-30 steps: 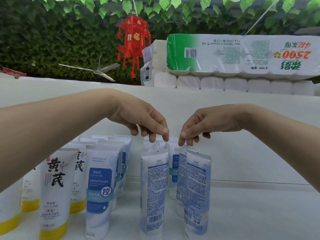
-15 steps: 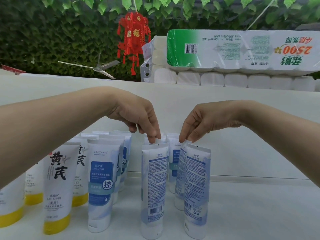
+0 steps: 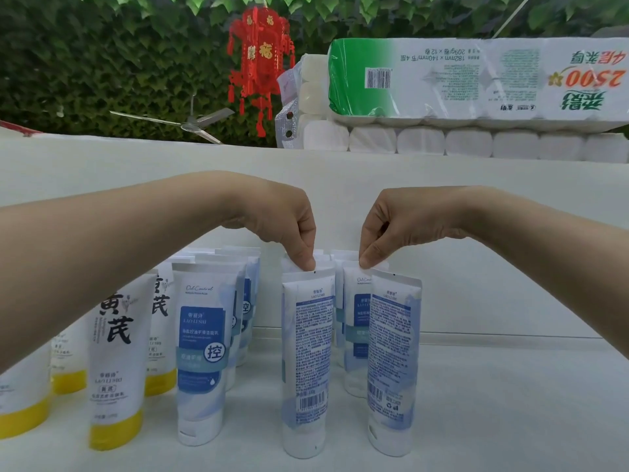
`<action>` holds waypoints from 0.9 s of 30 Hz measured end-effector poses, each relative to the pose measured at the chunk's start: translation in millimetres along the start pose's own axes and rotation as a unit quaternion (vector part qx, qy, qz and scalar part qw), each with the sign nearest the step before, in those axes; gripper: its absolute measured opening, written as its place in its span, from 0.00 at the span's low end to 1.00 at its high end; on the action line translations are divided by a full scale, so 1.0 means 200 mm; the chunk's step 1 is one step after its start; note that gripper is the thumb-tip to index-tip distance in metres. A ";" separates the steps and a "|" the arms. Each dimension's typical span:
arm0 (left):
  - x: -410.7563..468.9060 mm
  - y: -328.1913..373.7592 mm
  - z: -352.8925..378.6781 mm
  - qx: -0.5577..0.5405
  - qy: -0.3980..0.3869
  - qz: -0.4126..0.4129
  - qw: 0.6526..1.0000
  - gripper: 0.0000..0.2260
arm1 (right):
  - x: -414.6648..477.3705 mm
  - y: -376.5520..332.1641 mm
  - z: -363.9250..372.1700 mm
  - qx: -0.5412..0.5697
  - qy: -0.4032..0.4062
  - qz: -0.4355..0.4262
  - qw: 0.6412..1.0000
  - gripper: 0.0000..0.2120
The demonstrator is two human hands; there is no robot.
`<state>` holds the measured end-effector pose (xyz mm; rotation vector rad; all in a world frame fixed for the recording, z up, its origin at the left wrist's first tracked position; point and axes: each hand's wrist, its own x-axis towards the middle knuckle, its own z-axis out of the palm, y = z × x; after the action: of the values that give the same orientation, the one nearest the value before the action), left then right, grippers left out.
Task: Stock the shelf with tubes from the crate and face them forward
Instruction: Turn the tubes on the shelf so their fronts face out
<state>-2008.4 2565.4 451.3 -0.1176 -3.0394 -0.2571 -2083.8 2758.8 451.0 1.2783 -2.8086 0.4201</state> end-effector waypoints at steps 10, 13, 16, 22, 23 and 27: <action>0.01 -0.01 0.00 -0.001 -0.012 -0.013 1.000 0.10 | 0.02 -0.03 0.01 -0.025 0.012 0.022 0.999 0.05; 0.01 -0.01 0.00 0.002 -0.013 -0.012 1.000 0.10 | 0.01 -0.04 0.01 -0.030 0.008 0.021 0.999 0.06; 0.02 -0.02 0.00 -0.002 -0.011 -0.008 1.000 0.10 | 0.01 -0.04 0.01 -0.032 0.006 0.021 0.999 0.06; 0.02 -0.04 0.00 -0.011 -0.011 0.002 1.000 0.09 | 0.00 -0.05 0.00 -0.038 0.004 0.017 0.999 0.05; 0.02 -0.04 0.00 -0.014 -0.011 0.003 1.000 0.09 | 0.00 -0.05 -0.01 -0.039 0.004 0.018 0.999 0.05; 0.02 -0.03 0.00 -0.021 -0.015 0.004 1.000 0.10 | -0.01 -0.06 0.00 -0.036 0.002 0.023 0.999 0.05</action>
<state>-2012.6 2558.8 450.8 -0.1374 -3.0637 -0.3201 -2073.9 2752.5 453.8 1.1994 -2.8265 0.3189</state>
